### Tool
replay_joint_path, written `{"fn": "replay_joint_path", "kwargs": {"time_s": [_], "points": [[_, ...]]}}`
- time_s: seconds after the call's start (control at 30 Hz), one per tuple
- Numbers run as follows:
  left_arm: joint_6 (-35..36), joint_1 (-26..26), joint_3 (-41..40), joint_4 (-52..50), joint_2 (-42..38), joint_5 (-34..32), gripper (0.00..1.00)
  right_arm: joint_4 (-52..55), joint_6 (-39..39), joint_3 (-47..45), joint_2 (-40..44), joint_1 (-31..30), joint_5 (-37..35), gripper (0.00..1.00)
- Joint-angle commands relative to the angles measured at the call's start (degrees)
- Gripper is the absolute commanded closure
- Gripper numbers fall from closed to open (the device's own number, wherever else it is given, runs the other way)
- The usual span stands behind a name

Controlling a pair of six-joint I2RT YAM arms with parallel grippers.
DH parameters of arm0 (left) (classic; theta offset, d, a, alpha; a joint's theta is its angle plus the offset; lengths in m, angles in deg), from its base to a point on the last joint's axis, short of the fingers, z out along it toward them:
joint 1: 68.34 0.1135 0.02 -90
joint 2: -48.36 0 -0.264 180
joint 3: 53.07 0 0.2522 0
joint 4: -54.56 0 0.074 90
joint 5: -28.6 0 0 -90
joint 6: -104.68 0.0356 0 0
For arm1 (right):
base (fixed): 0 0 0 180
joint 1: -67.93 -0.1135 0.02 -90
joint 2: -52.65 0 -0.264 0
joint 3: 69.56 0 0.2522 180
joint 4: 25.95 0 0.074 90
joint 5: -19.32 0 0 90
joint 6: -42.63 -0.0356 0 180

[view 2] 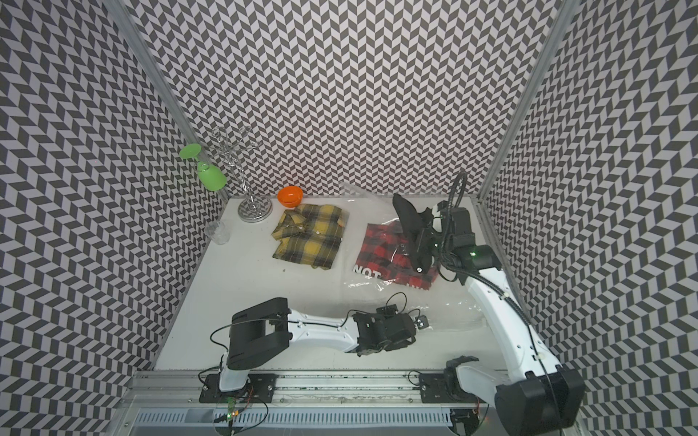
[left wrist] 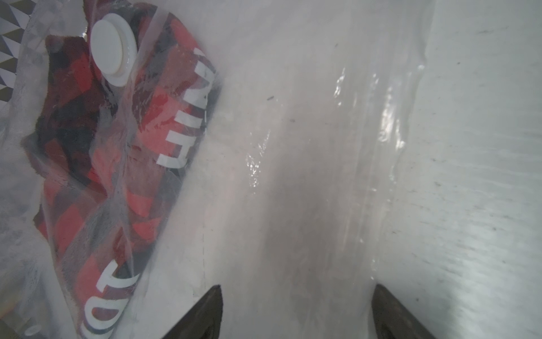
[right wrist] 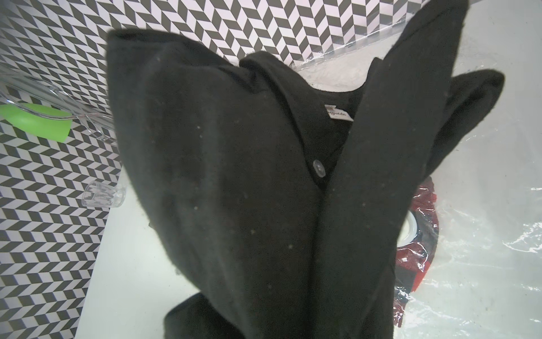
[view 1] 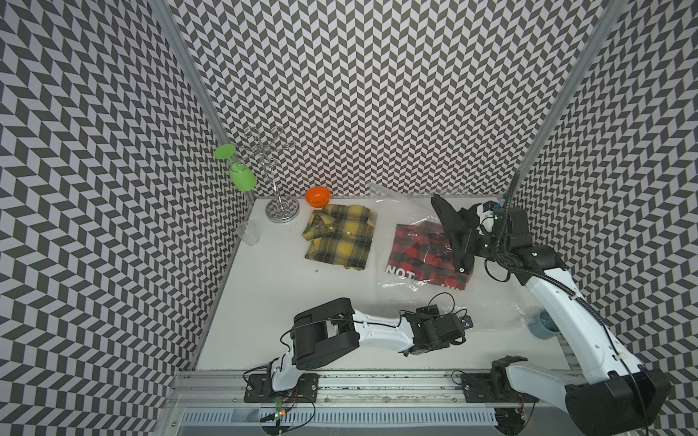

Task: Place the folded shirt into the vacuum bag
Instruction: Open the vacuum bag at the center of the board.

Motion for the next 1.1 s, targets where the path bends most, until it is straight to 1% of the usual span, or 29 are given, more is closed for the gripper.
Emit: {"fn": "replay_joint_path", "kwargs": {"time_s": [0.0,0.17,0.43,0.57,0.63,0.73,0.8,0.93,0.97,1.07], "points": [[-1.2,1.9,1.4,-0.4,-1.5,-2.1,0.25,-4.9,0.0,-0.2,2.2,0.6,0.6,1.0],[-1.6,3.4,0.6,0.7,-3.5,-2.0,0.31,-5.2,-0.3,0.1,1.8,1.2,0.9,1.0],[-2.0,3.5,-0.1,1.2,-3.8,-1.4,0.36,-5.4,-0.7,-0.5,1.8,1.3,1.4,1.0],[-2.2,3.5,-1.2,1.2,-2.7,-1.8,0.43,-5.5,-0.9,-0.4,1.7,1.5,1.9,1.0],[-2.7,3.6,-1.7,1.2,-2.4,-1.4,0.49,-5.5,-1.0,-0.2,1.9,1.6,1.9,1.0],[-3.7,4.0,-2.4,2.2,-3.4,-0.4,0.62,-5.0,-1.5,0.1,2.1,1.5,2.0,1.0],[-4.9,4.9,-2.7,3.3,-4.8,1.0,0.76,-4.6,-2.4,-0.6,2.7,1.7,1.6,1.0],[-6.5,7.1,-3.7,4.7,-7.5,6.3,0.98,-3.5,-3.3,-2.8,4.7,1.6,0.9,1.0],[-6.8,7.6,-4.0,5.0,-8.2,7.1,1.0,-2.5,-2.6,-2.4,4.9,1.6,1.2,1.0],[-7.9,9.0,-5.0,5.6,-10.2,8.6,1.0,2.1,-1.4,0.0,5.4,1.5,1.6,1.0]]}}
